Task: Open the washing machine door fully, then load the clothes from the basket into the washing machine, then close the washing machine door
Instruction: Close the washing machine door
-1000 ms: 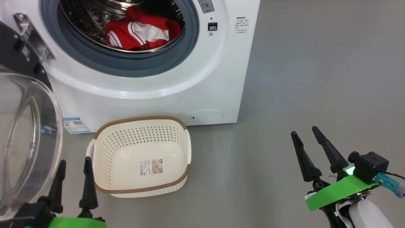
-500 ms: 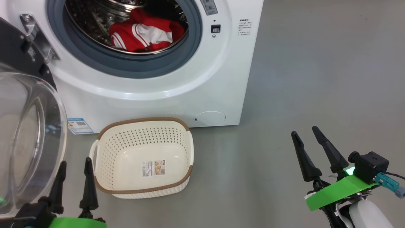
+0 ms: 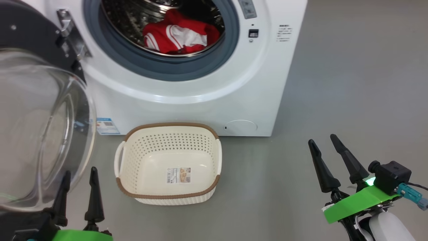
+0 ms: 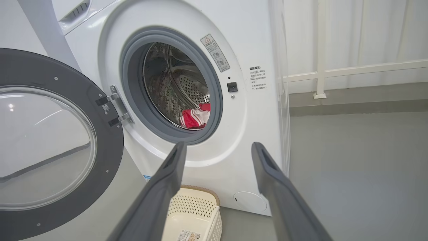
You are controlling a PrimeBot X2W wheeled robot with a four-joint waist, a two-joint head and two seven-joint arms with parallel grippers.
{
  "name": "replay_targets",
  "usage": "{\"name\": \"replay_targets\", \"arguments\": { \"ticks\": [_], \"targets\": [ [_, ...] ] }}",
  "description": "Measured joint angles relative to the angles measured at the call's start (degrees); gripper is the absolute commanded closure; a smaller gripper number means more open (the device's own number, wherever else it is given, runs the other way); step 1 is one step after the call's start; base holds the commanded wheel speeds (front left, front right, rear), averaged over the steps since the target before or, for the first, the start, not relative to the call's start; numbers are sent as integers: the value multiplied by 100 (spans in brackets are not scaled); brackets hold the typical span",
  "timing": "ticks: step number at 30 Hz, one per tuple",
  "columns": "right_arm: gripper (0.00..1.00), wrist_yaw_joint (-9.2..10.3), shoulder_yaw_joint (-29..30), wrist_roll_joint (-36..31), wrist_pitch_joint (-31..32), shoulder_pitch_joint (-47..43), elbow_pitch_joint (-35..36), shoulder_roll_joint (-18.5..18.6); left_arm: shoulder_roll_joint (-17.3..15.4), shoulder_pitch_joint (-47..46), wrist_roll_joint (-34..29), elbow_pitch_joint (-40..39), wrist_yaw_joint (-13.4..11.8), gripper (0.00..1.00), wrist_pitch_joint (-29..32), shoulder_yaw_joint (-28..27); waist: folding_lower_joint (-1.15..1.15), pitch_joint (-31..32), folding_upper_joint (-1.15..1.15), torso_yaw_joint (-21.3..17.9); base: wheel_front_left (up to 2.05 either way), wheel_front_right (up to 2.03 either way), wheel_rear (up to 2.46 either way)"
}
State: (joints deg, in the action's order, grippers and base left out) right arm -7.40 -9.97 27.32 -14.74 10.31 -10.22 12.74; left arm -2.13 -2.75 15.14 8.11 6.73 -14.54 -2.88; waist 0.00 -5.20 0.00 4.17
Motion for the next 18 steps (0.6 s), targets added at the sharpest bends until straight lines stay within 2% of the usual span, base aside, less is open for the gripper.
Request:
{"name": "replay_targets", "arguments": {
  "ticks": [18],
  "targets": [
    [0, 0, -91, 1, 0, -15, -74, 24, 10, 31, -45, 23, -255, 0, 0, -25, 0, 70, 0, 990, 0, 0, 0]
  ]
}}
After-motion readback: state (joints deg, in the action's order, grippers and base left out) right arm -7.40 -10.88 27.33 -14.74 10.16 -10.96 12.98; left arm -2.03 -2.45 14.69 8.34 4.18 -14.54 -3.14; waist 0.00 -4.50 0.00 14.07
